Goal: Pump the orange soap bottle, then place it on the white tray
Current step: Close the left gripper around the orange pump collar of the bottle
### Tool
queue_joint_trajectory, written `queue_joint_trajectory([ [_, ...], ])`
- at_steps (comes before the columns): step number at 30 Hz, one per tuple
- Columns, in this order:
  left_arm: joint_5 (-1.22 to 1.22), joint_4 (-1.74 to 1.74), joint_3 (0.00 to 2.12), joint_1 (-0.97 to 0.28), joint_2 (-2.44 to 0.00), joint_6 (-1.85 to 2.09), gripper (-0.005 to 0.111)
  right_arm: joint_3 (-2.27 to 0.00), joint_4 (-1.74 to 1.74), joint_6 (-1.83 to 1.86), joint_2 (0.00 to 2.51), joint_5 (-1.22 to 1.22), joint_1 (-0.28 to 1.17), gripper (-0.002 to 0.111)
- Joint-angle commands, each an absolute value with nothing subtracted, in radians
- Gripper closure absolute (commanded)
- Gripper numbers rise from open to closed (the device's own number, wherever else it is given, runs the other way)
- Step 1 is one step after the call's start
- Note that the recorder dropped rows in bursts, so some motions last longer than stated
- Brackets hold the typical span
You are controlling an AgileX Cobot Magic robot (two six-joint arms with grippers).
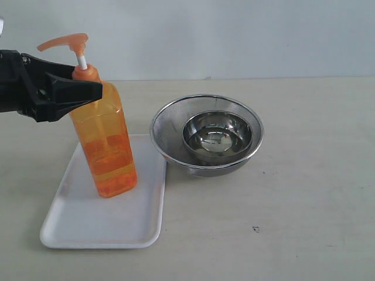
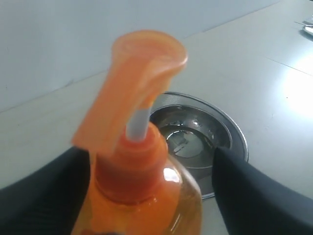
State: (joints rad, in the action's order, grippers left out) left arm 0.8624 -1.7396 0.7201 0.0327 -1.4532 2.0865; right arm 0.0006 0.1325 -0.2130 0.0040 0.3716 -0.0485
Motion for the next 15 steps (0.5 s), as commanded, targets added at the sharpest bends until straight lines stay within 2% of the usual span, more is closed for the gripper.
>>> queue_joint_trajectory([
  [1, 0.871, -1.744, 0.741, 0.033, -1.455, 2.110, 0.056, 0.000, 0.137, -0.212, 0.000, 0.365, -0.050, 0.108],
  [8, 0.864, -1.744, 0.743, 0.033, -1.455, 2.125, 0.099, 0.000, 0.137, -0.212, 0.000, 0.365, -0.050, 0.108],
  [9, 0.864, -1.744, 0.743, 0.033, -1.455, 2.126, 0.102, 0.000, 0.137, -0.212, 0.000, 0.365, -0.050, 0.108],
  [15, 0.862, -1.744, 0.747, 0.037, -1.455, 2.128, 0.102, 0.000, 0.137, -0.212, 0.000, 0.365, -0.050, 0.108],
])
